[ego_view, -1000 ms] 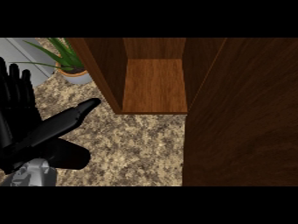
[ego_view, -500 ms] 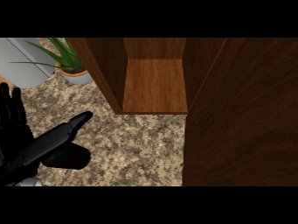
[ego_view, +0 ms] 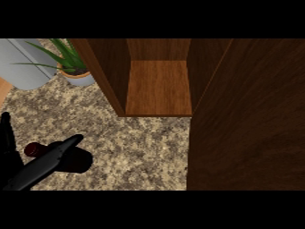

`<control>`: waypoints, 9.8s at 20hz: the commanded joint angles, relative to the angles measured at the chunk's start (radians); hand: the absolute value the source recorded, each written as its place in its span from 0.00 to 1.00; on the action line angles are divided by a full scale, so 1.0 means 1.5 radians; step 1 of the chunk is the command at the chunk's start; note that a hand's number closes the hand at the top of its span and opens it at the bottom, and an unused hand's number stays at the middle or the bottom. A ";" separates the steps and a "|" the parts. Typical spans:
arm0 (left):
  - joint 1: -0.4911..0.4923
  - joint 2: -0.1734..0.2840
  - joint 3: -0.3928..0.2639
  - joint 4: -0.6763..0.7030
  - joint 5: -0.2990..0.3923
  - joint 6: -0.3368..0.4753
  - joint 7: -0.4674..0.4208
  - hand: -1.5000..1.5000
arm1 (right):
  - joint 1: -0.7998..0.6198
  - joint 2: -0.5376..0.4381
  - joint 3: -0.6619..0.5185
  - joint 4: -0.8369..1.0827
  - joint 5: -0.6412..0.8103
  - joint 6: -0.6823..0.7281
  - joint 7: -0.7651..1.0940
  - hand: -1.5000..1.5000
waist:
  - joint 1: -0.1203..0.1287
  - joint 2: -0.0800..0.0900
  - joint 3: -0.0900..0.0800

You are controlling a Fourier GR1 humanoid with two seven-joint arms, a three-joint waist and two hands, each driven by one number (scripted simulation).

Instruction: Pick up the wine, place it into the cabinet and close the cabinet

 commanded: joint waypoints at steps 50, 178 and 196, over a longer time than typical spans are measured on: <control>0.079 -0.007 0.177 0.567 0.383 -0.257 -0.548 0.00 | 0.018 0.023 -0.005 -0.028 0.023 0.026 0.005 0.00 | -0.002 0.000 0.000; -0.428 -0.008 -0.172 0.916 0.626 -0.221 -0.661 1.00 | 0.021 0.038 -0.022 0.002 0.029 0.045 -0.002 0.00 | -0.009 0.002 0.000; -0.594 -0.008 -0.241 1.104 0.808 -0.294 -0.702 1.00 | 0.008 0.041 -0.017 0.070 0.035 0.068 -0.049 0.00 | -0.026 0.006 -0.001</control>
